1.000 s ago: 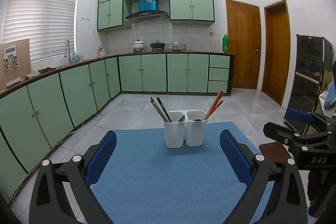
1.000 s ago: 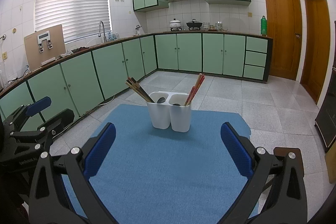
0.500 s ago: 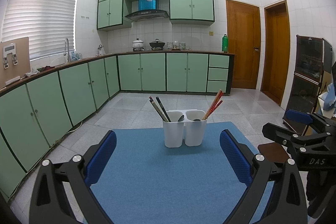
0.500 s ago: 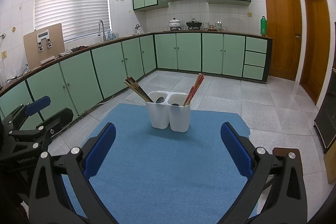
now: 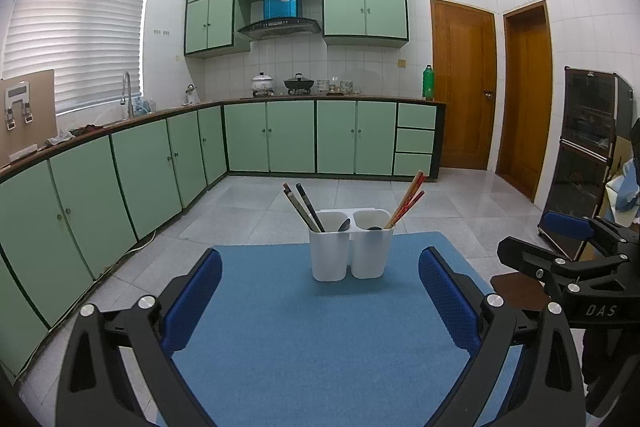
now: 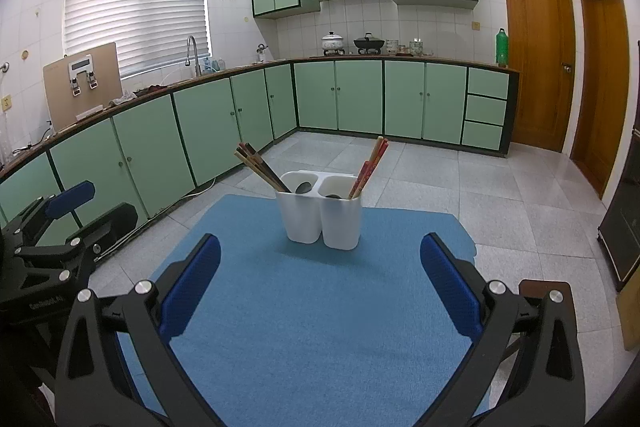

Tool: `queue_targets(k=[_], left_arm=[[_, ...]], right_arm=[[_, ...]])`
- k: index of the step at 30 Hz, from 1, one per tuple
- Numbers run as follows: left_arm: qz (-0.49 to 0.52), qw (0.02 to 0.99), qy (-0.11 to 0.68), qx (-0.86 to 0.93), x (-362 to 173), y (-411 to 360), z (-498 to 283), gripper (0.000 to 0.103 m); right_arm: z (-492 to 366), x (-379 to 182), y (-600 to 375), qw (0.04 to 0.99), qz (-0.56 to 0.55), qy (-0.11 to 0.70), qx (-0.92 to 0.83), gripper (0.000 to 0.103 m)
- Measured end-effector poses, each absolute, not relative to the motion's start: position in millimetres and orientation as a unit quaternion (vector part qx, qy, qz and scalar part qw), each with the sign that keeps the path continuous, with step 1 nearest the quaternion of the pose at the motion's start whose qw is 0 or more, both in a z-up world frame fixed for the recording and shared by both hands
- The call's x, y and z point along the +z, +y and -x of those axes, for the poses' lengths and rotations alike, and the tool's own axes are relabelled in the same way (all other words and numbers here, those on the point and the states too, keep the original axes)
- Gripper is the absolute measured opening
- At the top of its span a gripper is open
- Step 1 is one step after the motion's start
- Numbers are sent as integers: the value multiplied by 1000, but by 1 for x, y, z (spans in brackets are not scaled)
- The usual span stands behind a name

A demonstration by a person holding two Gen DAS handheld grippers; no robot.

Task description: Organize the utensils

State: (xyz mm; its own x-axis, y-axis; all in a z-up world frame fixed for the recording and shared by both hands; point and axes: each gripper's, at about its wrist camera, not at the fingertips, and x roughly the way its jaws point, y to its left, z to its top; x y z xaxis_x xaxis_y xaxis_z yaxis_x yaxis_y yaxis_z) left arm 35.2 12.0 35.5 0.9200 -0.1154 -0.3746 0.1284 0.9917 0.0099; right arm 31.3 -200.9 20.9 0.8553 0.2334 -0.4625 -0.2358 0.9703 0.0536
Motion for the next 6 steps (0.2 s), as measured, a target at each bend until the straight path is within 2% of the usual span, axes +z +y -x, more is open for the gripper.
queue_targets(k=[6], left_arm=[[-17,979,191,-61,36,11,-36,97]], right_arm=[[-32,21,-202,962,1,243,122,97]])
